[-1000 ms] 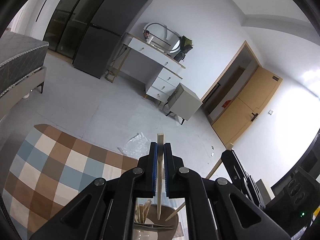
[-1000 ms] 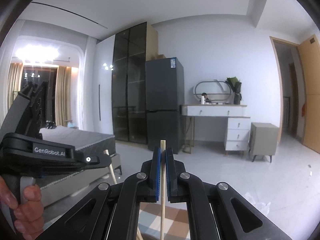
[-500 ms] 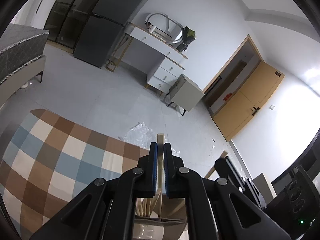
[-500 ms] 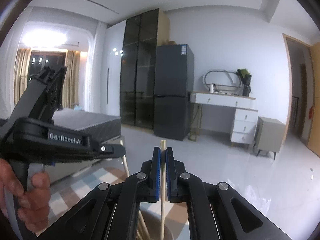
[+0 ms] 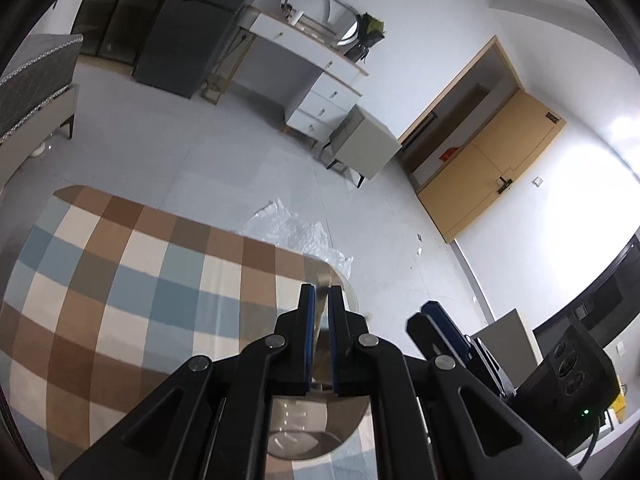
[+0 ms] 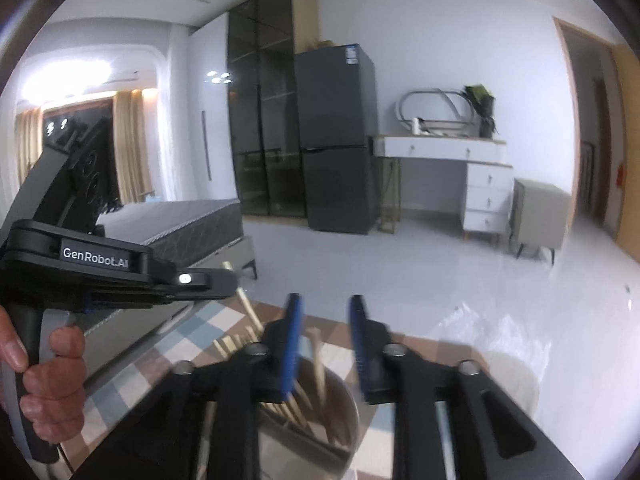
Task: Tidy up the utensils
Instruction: 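Open both tools and pull them back from the holder, then lower the right tool to the remaining chopsticks and close on one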
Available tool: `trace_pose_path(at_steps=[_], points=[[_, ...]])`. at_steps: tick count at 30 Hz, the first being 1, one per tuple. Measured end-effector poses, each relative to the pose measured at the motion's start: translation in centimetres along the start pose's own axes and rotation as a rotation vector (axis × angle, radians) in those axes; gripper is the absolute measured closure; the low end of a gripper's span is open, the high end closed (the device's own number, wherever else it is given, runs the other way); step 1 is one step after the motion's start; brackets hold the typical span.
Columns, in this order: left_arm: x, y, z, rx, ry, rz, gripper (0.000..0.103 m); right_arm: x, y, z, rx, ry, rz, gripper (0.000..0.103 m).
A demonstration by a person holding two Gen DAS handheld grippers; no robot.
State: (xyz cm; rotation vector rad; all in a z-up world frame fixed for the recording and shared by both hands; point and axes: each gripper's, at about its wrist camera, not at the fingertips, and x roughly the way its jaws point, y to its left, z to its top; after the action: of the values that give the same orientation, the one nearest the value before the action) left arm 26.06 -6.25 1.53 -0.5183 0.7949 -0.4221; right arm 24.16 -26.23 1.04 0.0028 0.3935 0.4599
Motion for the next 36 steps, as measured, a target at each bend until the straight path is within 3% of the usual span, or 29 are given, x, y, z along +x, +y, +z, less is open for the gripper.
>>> trace_pose_path(at_steps=[2,4,10,12,15,22,36], points=[[-1.0,-0.5,0.0,0.025,-0.003,0.015,0.091,-0.8,-0.3,0.0,0.023,-0.006,-0.015,0.07],[-1.9,-0.6,-0.2,0.039,-0.018,0.036,0.075,-1.5,-0.6,0.1,0.042,-0.011,-0.025,0.066],[-5.2,-1.4,-0.6,0.061,-0.07,0.123,0.046,-4.5,-0.4,0.4,0.103,-0.035,-0.057,0.055],[-6.1,-1.6,-0.8,0.076,-0.088,0.164,0.038,-5.3,0.0,0.7,0.11,-0.044,-0.065,0.047],[-7.8,-2.1,-1.2,0.094,-0.112,0.216,0.035,-6.9,1.1,1.1,0.099,-0.068,-0.07,0.026],[-10.8,-2.4,-2.3,0.133,-0.174,0.3,0.019,-9.8,3.4,1.8,0.101,-0.108,-0.08,0.018],[-14.7,-2.5,-5.7,0.226,-0.25,0.394,0.007,-13.9,8.6,1.2,0.083,-0.164,-0.058,0.001]])
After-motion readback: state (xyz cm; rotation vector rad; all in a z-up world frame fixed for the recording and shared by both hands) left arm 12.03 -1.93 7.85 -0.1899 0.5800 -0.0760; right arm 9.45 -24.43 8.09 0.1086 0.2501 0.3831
